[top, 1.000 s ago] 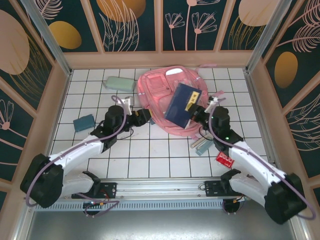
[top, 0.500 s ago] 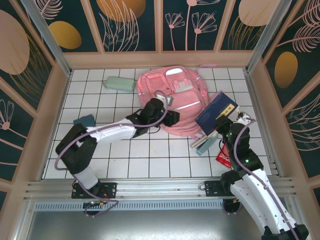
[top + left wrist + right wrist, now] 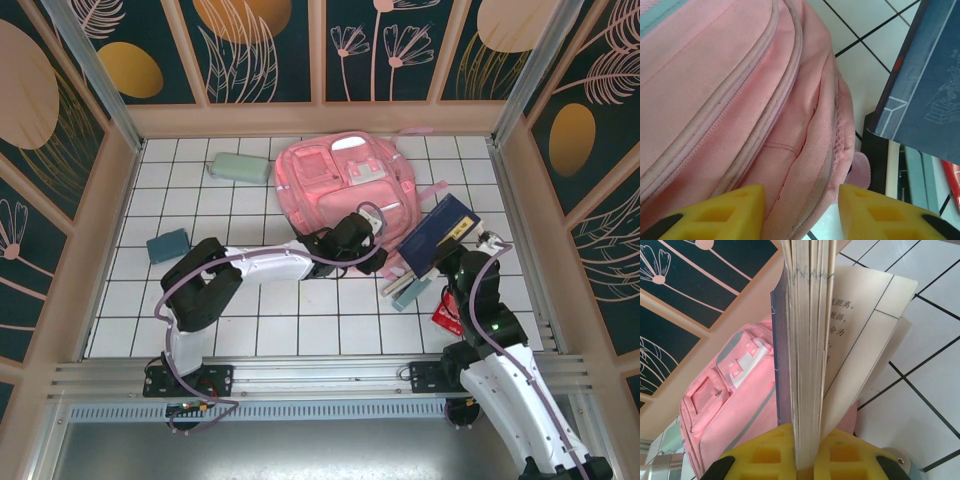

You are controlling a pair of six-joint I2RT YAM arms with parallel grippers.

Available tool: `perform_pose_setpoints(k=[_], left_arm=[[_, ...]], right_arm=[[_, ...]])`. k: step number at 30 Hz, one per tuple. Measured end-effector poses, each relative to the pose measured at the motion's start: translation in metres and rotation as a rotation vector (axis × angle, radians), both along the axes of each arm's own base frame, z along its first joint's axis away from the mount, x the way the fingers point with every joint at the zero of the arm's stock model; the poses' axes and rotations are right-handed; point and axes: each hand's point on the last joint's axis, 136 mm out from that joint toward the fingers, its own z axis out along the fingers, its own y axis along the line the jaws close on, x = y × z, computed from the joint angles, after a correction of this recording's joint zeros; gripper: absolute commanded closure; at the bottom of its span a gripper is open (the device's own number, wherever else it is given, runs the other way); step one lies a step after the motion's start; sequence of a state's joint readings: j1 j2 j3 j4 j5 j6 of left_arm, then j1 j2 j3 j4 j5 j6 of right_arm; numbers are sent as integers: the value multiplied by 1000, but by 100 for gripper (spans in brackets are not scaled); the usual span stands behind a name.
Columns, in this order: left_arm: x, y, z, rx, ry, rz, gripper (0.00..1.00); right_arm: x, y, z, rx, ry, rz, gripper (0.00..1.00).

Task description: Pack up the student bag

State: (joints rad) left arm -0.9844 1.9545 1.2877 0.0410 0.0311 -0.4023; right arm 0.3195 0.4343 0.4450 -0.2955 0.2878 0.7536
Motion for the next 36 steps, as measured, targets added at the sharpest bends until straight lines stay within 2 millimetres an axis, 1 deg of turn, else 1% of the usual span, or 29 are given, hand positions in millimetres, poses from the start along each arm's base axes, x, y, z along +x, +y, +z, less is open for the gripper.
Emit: perform_pose_setpoints(k=[1,3,7,8,9,11,17,20,22,24,27,30,32,34,36], left_arm=[[1,-1,-2,8,-5,-1,57],[2,-3,-5,26,-14,0,61],[7,-3,-13,67,-37,6,72],[7,-3,-13,74,-43,7,78],[7,-3,-14,81,-47,8,87],[10,-1,-13,93,-59,20,100],[18,4,-10,119,-87,60,100],[22,7,-3,128,-111,97,100],[25,12,9,128,-136,128,100],[29,16,28,115,-168,163,100],[39,19,67,71,-231,222,100],[48,21,109,13,-290,271,100],[54,22,130,-18,-320,299,100],[60,24,145,-37,-340,325,100],[63,25,152,-42,-349,337,100]], right_arm=[[0,0,-1,0,2,0,100],[0,-1,-2,-1,4,-3,100],[0,-1,-2,2,5,0,100],[0,0,-2,4,5,2,100],[0,0,-2,6,5,5,100],[0,1,-2,10,6,10,100],[0,3,-2,19,8,23,100],[0,4,-2,23,10,27,100],[0,3,-3,29,11,23,100],[2,5,-4,37,14,29,100],[6,10,-13,63,31,49,100],[11,20,-24,105,56,81,100],[17,28,-27,141,64,105,100],[23,38,-31,188,67,136,100],[30,47,-34,231,65,162,100]])
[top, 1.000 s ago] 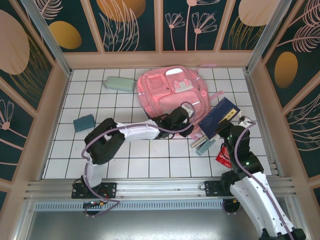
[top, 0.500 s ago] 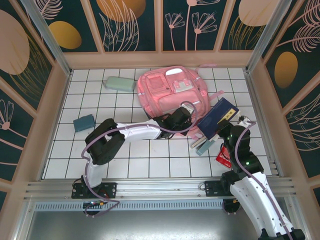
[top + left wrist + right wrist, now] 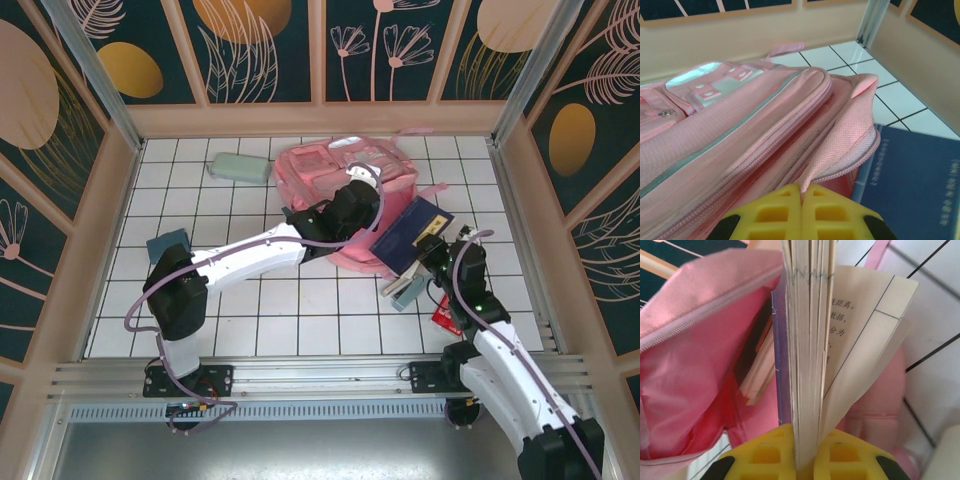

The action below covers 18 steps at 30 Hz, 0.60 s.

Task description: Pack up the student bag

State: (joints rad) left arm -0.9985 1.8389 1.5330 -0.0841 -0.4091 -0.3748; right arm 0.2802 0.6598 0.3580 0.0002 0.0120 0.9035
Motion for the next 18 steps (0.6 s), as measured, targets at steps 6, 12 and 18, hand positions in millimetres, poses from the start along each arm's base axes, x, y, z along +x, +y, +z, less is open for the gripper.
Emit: perform_pose_setpoints(k=[6,12,18], left_arm=[[0,1,3,9,3,2,100],[1,-2,19,-11,-12,0,100],[1,-2,19,-11,-9,-6,100]], right_arm=[[23,24,-14,143,23,50,100],[47,38,-21,270,27,53,100],[74,50,-16,377,11,51,100]])
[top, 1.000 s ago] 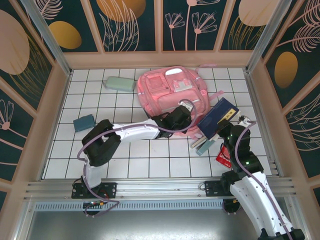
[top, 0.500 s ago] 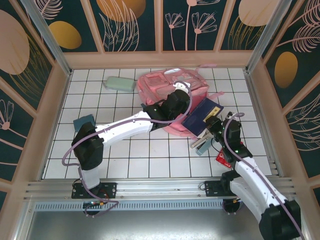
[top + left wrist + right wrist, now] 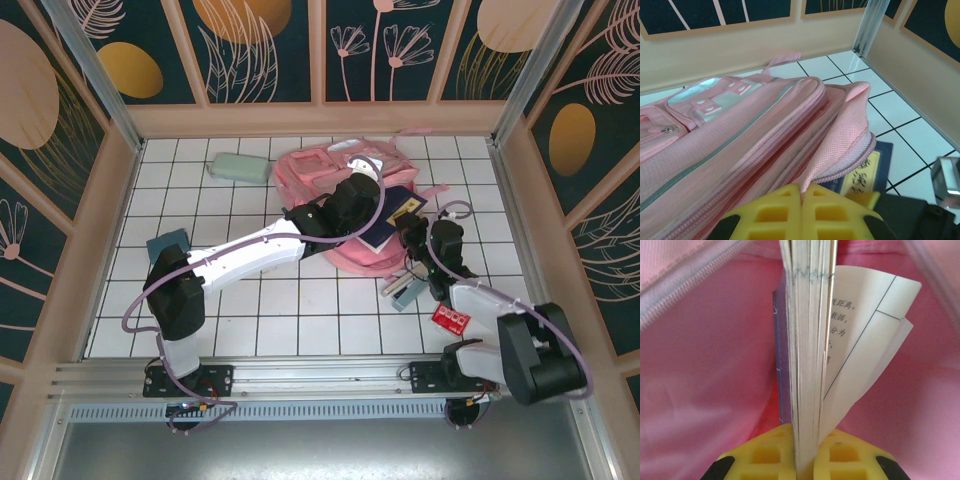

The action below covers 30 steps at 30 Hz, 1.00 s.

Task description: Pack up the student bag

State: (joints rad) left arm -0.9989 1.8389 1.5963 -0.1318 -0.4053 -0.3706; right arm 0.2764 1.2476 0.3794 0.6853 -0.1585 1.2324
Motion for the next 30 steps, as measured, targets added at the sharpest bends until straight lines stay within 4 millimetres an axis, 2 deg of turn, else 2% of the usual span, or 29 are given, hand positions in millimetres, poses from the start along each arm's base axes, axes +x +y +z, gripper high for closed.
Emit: perform_pose_setpoints(k=[5,8,11,17,19,20,22,23,25,30], left_arm=[[0,0,0,-1,2,-3,100],[-1,-1,0,-1,2,-4,100],[-1,-1,0,-3,5,-9,100],[-2,-3,-1,-9,11,-18,100],[-3,-4,-1,-12,14,-23,100],[-3,-4,-1,-13,16,-24,100],[-3,-4,-1,-13,16,-24,100],[-3,-4,-1,-13,16,-24,100],[-3,-4,-1,-14,15,-23,100],[-3,-3,-2,-10,16,-20,100]], right_arm=[[22,9,3,90,-16,-9,100],[32,14,-2,135,-1,-17,100],[46,20,-8,155,26,-33,100],[77,34,-5,172,41,-71,100],[91,39,-9,172,64,-80,88],[97,43,-11,171,70,-79,79],[110,50,-16,169,78,-73,55],[114,53,-17,167,78,-66,49],[115,59,-21,154,85,-56,41],[106,66,-27,88,99,-30,36]])
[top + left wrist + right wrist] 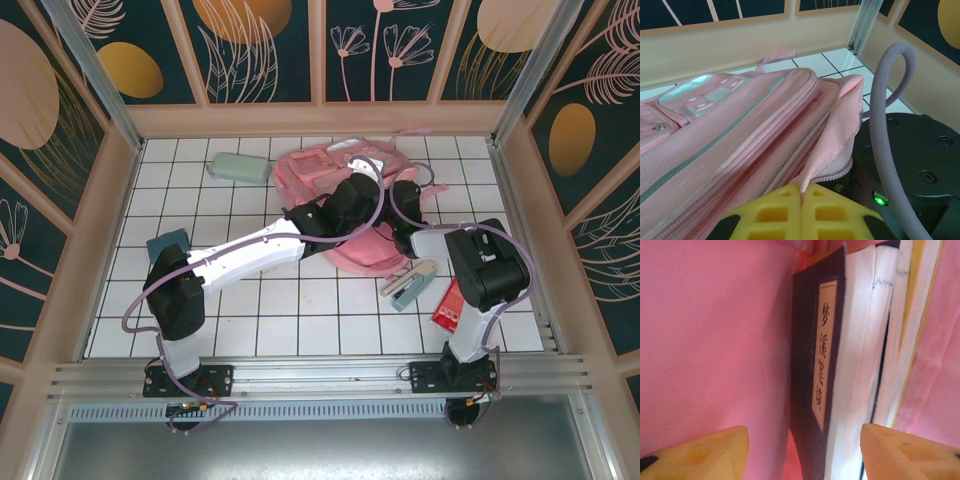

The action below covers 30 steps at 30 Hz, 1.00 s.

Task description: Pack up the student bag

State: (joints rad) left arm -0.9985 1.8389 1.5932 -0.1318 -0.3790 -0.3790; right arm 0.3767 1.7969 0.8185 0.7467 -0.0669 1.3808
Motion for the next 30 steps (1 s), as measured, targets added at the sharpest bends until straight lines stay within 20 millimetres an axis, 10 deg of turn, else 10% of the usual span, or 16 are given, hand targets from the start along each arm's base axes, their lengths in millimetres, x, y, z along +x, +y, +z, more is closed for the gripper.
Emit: perform_pose_setpoints(k=[22,30], left_arm=[[-8,8,-26,-5,19,5,100],[-7,8,-26,-18,14,7,100]], right_arm=[[-122,-70,57,-469,-66,51,31],[-177,-97,24,-591,36,80,45]])
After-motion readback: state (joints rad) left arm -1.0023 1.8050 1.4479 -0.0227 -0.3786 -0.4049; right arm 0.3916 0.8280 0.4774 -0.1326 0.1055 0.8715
